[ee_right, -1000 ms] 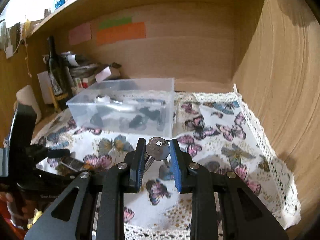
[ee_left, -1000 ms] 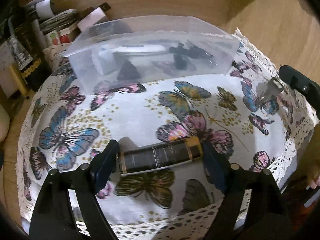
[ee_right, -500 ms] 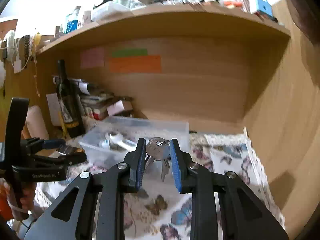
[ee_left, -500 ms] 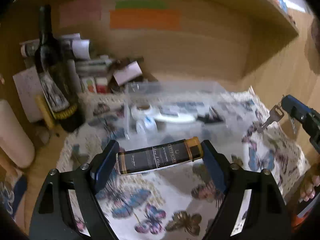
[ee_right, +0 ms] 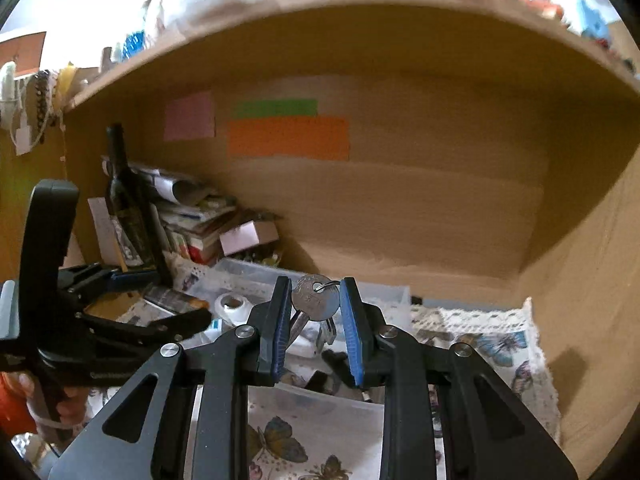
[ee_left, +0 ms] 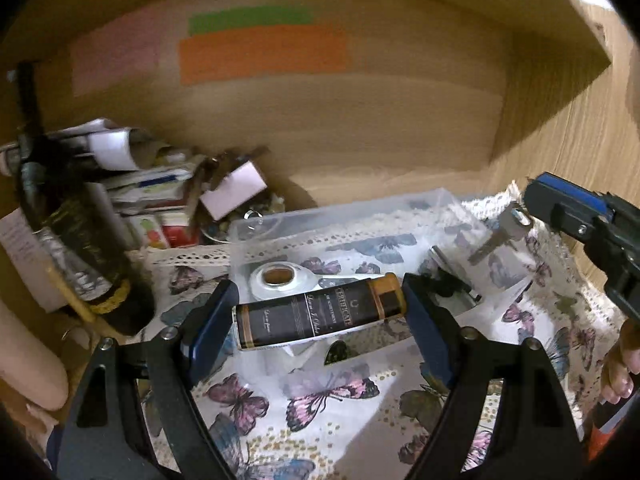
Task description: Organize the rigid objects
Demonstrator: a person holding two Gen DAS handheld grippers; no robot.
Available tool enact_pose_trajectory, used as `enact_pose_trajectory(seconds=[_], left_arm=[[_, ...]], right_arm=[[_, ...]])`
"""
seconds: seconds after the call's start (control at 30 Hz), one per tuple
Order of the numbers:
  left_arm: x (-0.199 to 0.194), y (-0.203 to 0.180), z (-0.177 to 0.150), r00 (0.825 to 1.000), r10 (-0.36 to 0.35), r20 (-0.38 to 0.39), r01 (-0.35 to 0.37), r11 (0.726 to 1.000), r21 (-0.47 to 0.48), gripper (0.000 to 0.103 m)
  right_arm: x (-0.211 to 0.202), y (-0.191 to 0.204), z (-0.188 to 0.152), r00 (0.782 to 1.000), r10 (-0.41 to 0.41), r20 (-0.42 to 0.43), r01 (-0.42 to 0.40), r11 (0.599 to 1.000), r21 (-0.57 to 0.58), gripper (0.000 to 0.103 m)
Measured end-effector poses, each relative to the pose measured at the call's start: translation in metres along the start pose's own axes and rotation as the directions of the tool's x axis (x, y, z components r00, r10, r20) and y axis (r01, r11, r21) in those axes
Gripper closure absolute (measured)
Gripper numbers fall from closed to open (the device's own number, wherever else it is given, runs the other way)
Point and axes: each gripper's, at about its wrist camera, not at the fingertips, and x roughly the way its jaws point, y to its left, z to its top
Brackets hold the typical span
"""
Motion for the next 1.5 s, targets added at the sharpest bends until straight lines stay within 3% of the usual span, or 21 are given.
enact_pose_trajectory(seconds=[0.33, 0.67, 0.77, 0.87, 1.0, 1.2, 1.23, 1.5], left_arm=[[0.043, -0.014, -0.007, 0.997, -0.03, -0.073, 0.033, 0.998, 0.049, 0.02], [0.057, -0.012, -0.008, 0.994, -0.03, -0.106, 0.031, 0.999, 0.012, 0.019], [0.051, -0.011, -0.008, 0.995, -0.032, -0.097, 0.033, 0.999, 0.005, 0.017], [0.043, -0.007, -0.005, 0.996, -0.036, -0.08, 0.036, 0.999, -0.007, 0.015], [0.024, -0.002, -0.002, 0.998, -0.043, -0.048, 0.042, 0.999, -0.019, 0.015], [-0.024, 0.0, 0.0, 0.997, -0.054, 0.054, 0.054, 0.998, -0.014, 0.009], [-0.033, -0.001, 0.0, 0.996, -0.057, 0.073, 0.058, 0.998, -0.012, 0.008], [-0.115, -0.01, -0.01, 0.967, -0.058, 0.249, 0.052, 0.998, 0.029, 0.001]], right_arm=[[0.057, -0.017, -0.024, 0.986, -0.009, -0.165, 0.016, 0.999, 0.042, 0.081], [0.084, -0.02, -0.039, 0.97, -0.009, -0.242, 0.022, 0.999, 0.05, 0.08], [0.083, -0.02, -0.037, 0.97, -0.001, -0.244, 0.015, 0.998, 0.055, 0.071], [0.074, -0.02, -0.034, 0.978, -0.007, -0.21, 0.021, 0.998, 0.062, 0.051], [0.055, -0.018, -0.026, 0.987, -0.016, -0.163, 0.025, 0.998, 0.057, 0.049], [0.006, -0.007, -0.013, 0.997, -0.069, -0.036, 0.071, 0.996, 0.045, 0.026], [-0.005, -0.004, -0.011, 0.997, -0.08, -0.007, 0.08, 0.996, 0.041, 0.019], [-0.074, 0.02, -0.008, 0.982, -0.101, 0.162, 0.097, 0.995, 0.033, 0.0]])
